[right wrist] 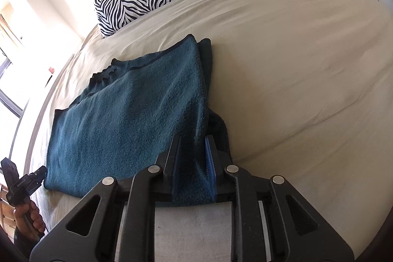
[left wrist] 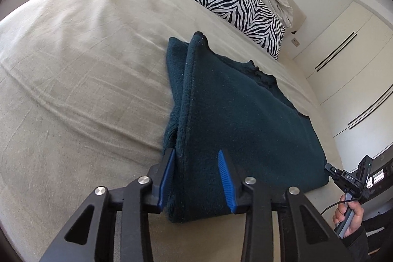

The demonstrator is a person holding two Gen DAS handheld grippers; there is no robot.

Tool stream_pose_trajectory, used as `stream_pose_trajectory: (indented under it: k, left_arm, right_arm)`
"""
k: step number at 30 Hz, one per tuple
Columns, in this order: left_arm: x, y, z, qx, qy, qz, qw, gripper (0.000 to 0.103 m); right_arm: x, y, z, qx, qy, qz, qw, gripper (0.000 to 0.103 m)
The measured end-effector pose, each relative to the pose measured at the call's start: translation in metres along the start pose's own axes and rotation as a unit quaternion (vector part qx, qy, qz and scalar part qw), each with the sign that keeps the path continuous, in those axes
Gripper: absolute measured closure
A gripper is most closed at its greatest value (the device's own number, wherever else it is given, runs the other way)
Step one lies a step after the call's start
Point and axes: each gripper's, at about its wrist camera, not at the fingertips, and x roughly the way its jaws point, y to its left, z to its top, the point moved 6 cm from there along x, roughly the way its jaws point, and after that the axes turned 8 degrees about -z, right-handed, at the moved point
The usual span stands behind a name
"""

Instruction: Fold small clothes

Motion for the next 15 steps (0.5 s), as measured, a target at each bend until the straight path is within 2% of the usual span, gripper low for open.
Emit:
stream_pose_trajectory:
  k: [1,2,3,5,8,10,11,12,14,15]
  left_arm:
    - [0.002,-0.001,-0.001,0.007,0.006,0.004,0.9999,0.065]
    - [0.004,-0.002,-0.001,0.012,0.011,0.008,0.9998,0.069]
    - [0.005,-0.001,-0.002,0.012,0.014,0.009,0.9998,0.081]
    - [0.005,0.000,-0.003,0.010,0.014,0.013,0.9998,0.093]
    - [0.000,0.000,-0.002,0.012,0.004,0.017,0.9998,0.096]
    - [-0.001,-0.001,-0.003,0.018,0.003,0.022,0.9996,0.096]
    - [-0.001,-0.001,-0.003,0.019,0.002,0.022,0.9996,0.096]
    - [-0.002,-0.001,-0.003,0.018,0.001,0.022,0.9996,0.096]
    - [-0.006,0.003,-0.004,0.007,-0.004,0.017,0.9998,0.096]
    - [-0.007,0.004,-0.004,0.002,-0.006,0.015,0.9999,0.096]
  right_arm:
    - [0.001,-0.001,0.000,0.002,0.003,0.002,1.000,0.072]
    - [0.001,-0.001,-0.001,0.006,0.003,0.006,1.000,0.060]
    - [0.000,0.000,-0.001,0.009,0.000,0.010,1.000,0.053]
    - [-0.001,0.003,-0.002,-0.002,-0.005,0.009,1.000,0.053]
    - [0.000,0.011,-0.003,-0.029,-0.008,-0.007,1.000,0.053]
    - [0.001,0.013,-0.003,-0.042,-0.007,-0.020,0.999,0.055]
    - [0.002,0.014,-0.003,-0.043,-0.006,-0.021,0.999,0.059]
    - [0.003,0.014,-0.003,-0.045,-0.003,-0.026,0.999,0.070]
    - [0.004,0.012,-0.003,-0.046,-0.001,-0.033,0.998,0.074]
    - [0.005,0.011,-0.003,-0.048,0.000,-0.035,0.998,0.080]
